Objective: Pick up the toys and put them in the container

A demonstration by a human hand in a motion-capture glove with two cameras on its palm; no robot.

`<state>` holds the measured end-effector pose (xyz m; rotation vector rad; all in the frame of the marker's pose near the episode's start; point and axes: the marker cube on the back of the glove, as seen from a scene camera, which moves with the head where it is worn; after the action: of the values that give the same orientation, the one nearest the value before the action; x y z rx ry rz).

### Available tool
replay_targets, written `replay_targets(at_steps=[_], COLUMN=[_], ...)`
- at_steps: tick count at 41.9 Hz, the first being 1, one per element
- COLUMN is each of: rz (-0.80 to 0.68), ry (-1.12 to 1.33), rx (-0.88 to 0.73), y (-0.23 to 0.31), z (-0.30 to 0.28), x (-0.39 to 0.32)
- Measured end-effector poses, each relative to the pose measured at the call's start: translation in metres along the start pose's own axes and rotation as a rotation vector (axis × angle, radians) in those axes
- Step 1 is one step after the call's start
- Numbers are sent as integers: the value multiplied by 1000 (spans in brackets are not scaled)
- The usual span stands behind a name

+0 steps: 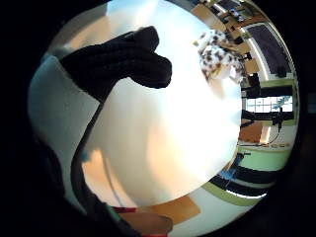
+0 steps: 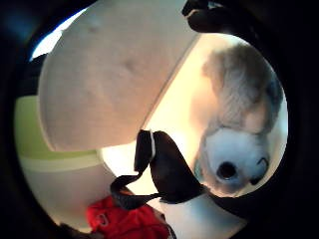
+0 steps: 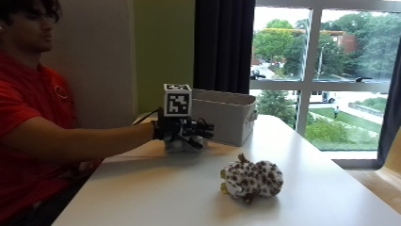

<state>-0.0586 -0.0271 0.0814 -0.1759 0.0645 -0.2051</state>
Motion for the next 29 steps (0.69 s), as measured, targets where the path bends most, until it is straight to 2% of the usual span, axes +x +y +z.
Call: replay_targets(at_steps=[9, 15, 19, 21, 24, 29], rz=[19, 18, 44, 26, 0, 27], ry=[37, 43, 178, 162, 145, 317], rx=[-180, -152, -130, -105, -29, 121], y=[12, 15, 15, 14, 12, 5], z=[35, 34, 32, 30, 28, 29], x=[-3, 0, 6, -2, -13, -1])
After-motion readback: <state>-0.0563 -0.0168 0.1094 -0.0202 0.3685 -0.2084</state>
